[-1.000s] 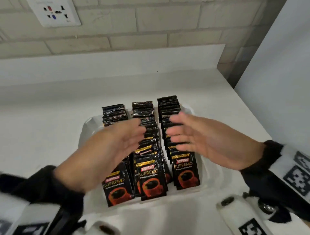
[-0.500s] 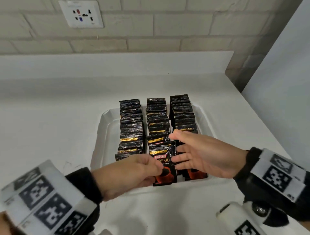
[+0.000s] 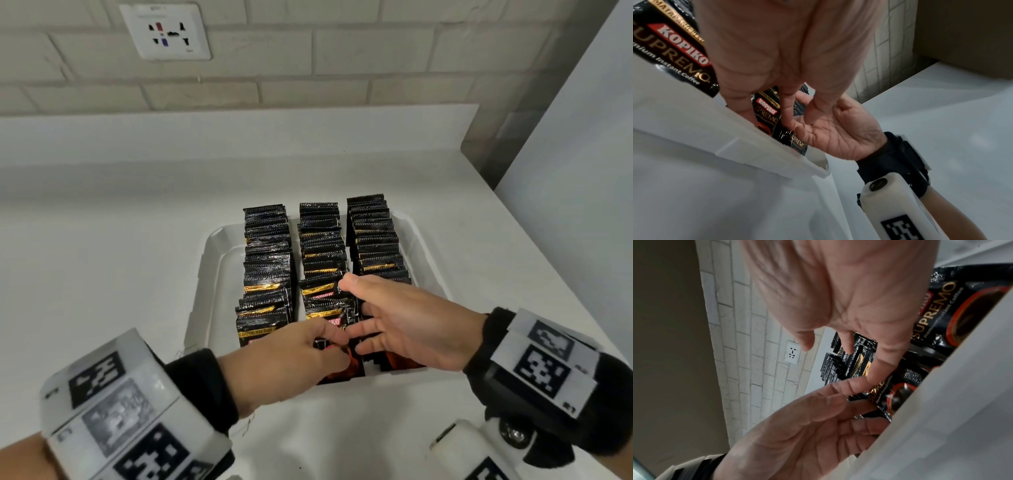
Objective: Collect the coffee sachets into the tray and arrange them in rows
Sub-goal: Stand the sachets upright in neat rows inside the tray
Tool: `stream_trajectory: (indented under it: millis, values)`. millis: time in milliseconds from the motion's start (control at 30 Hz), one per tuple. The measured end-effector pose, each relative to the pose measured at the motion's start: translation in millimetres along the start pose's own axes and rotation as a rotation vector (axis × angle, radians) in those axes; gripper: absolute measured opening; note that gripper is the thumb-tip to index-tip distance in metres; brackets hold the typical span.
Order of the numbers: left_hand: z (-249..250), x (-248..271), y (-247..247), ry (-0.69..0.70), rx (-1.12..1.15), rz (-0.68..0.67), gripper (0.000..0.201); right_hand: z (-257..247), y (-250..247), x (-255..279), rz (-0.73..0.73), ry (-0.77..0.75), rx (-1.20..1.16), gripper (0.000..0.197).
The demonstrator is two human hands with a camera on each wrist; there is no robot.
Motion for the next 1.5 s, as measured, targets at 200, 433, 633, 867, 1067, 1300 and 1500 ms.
stream_trajectory:
  millis: [200,433,633,867,1067,1300,1500]
  values:
    - [-2,-3,2,0.014,0.044,-0.037,0.013,7,1,-2,-0.036,-0.004,-0.002,0.055]
    - [4,-2,-7,0.038,0.099,0.056,0.018,4,-2,-5,0.010,-0.011,0.020,0.049]
    - [16,-11,-11,0.048,0.100,0.147,0.011,-6,0,-8,0.036,-0.048,0.078,0.051]
    - [24,-16,-10,0.083,0.098,0.167,0.019,-7,1,-10,0.023,-0.053,0.069,0.055]
    - [20,-18,-16,0.058,0.205,0.168,0.016,-8,2,-11,0.003,-0.022,0.014,0.057]
    - [26,-13,-33,0.113,0.306,0.171,0.011,-28,-7,1,0.051,-0.052,0.003,0.068]
    - [50,-9,-58,0.179,0.410,0.222,0.050,-60,-19,3,0.109,-0.141,-0.035,0.068]
Point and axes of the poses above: each hand's wrist, its own x-axis away from the middle knuckle, its own y-axis out of the palm, z = x × y, the point moved 8 cm from there along -x, towards the middle knuckle, and after that the axes turned 6 degrees about -y, right-handed, at the moved point
